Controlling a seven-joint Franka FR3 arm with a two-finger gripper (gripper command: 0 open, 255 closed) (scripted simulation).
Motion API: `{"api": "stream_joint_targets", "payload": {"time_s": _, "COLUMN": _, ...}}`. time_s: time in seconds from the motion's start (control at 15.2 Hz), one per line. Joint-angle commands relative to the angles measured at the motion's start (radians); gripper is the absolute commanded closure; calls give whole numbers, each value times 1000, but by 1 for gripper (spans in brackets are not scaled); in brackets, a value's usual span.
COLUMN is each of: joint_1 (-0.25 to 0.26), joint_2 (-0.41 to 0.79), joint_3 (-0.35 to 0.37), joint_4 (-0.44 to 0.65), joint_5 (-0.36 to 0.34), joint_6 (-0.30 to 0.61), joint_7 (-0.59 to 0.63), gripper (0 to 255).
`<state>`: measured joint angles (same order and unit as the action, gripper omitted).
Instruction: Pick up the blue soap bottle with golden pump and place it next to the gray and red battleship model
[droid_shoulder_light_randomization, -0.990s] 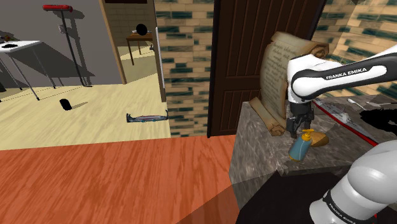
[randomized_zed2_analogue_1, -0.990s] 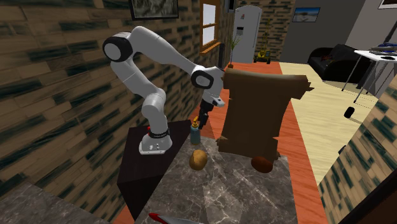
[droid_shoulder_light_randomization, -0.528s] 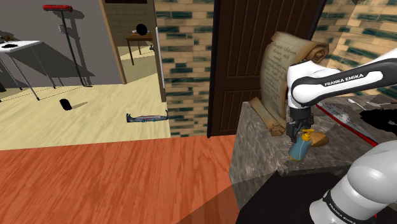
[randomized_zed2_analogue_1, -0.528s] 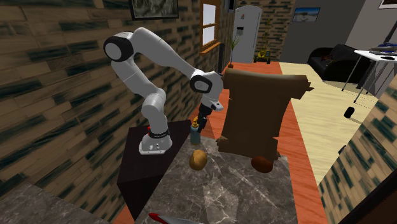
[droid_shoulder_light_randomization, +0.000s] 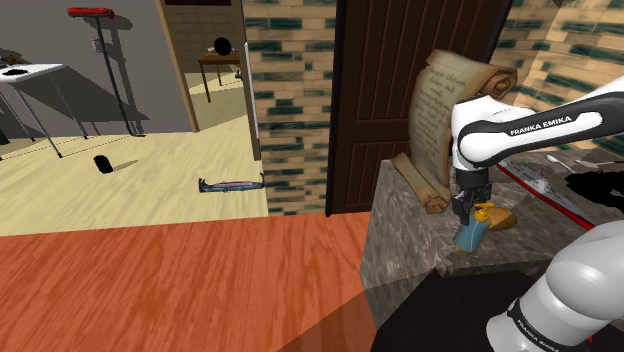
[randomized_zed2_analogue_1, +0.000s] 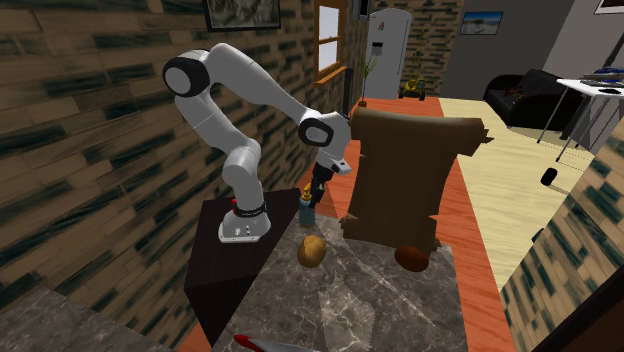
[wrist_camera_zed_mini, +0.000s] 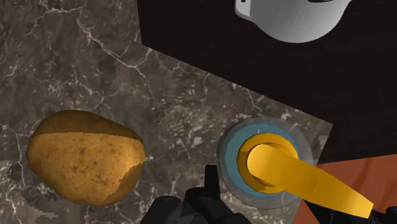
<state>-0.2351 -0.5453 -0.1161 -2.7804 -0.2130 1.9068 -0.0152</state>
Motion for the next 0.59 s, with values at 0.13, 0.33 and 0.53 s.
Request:
{"api": "stream_joint_targets", "payload": {"time_s": 0.13, "joint_1": 0, "joint_2": 0, "joint_3": 0, "joint_4": 0, "joint_5": 0, "joint_6": 0, "joint_7": 0, "gripper": 255}}
{"api": "stream_joint_targets", "payload": {"time_s": 0.33, "joint_1": 0, "joint_2": 0, "joint_3": 0, "joint_4": 0, "joint_5": 0, "joint_6": 0, "joint_7": 0, "gripper": 255}}
{"api": "stream_joint_targets", "payload": {"time_s": 0.53, "joint_1": 1, "joint_2": -27, "joint_3": 4, "joint_4": 24, "joint_5": 5, "joint_6": -51, "joint_7": -6, "gripper": 255}}
